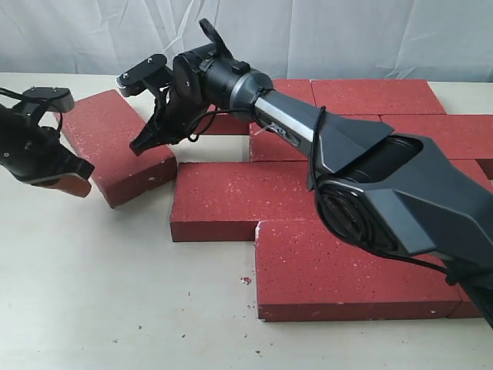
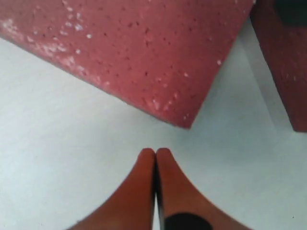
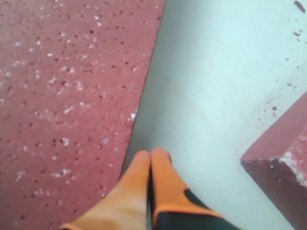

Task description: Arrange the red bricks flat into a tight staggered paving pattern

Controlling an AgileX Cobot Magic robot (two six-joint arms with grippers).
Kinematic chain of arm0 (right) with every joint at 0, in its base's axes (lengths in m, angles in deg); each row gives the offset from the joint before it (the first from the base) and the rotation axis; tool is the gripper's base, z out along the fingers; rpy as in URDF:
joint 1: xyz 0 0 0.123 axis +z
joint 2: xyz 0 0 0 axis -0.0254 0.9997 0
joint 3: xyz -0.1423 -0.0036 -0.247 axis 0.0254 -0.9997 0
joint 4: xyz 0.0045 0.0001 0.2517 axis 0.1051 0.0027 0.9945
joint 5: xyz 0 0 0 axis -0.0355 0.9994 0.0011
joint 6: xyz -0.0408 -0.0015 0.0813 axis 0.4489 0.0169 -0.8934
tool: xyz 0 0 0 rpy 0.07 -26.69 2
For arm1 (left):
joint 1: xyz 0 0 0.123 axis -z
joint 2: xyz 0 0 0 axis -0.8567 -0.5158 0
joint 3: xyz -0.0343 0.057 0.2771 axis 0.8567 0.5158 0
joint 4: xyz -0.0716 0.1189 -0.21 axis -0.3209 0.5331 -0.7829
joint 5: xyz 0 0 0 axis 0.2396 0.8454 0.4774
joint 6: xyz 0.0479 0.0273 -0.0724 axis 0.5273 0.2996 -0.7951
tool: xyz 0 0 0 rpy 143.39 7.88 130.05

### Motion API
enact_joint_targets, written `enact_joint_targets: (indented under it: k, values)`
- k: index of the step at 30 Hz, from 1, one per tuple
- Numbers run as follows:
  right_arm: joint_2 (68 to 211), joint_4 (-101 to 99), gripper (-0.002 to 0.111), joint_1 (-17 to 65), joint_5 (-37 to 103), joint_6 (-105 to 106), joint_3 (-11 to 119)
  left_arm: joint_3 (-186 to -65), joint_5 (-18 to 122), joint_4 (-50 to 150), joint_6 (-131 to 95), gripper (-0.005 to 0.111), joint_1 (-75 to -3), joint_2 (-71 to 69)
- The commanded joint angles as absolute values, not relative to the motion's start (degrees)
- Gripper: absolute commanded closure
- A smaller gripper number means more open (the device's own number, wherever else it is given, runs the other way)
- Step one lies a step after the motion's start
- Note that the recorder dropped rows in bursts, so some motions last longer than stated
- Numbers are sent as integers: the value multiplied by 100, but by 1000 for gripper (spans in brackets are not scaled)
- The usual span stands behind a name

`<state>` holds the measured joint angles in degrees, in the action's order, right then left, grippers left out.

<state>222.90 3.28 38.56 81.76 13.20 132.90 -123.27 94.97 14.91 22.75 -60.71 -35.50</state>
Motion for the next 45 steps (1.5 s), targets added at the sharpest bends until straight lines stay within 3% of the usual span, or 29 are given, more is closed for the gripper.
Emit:
enact_joint_targets:
  k: [1, 7, 13, 17, 25, 30, 36, 45]
  values:
    - [22224, -6, 109, 3855, 8027, 1313, 13325, -12243, 9789, 1747, 2313, 107, -6145, -3295]
    - [21862, -218, 109, 3855, 8702, 1285, 13325, -12162, 9712, 1543, 2823, 107, -6500, -2710]
    - [21284, 32, 109, 3855, 10269, 1847, 13325, -12089, 6031, -126, 3103, 107, -6791, -2822]
    - [21206, 845, 109, 3855, 10269, 2025, 13325, -12169, 5014, -258, 3103, 107, -6791, -3305]
    - [21637, 2322, 109, 3881, 10269, 2796, 13312, -13163, 5053, -149, 3103, 107, -6791, -4471]
    - [21808, 2220, 109, 3997, 10269, 2861, 13312, -14376, 6100, -149, 3103, 107, -6804, -5189]
    - [21831, 1604, 109, 4321, 10269, 2871, 13312, -15824, 6397, -185, 3065, 107, -6826, -5879]
    - [21833, 1200, 109, 4595, 10269, 3031, 13312, -16925, 7507, -29, 2873, 107, -6851, -6704]
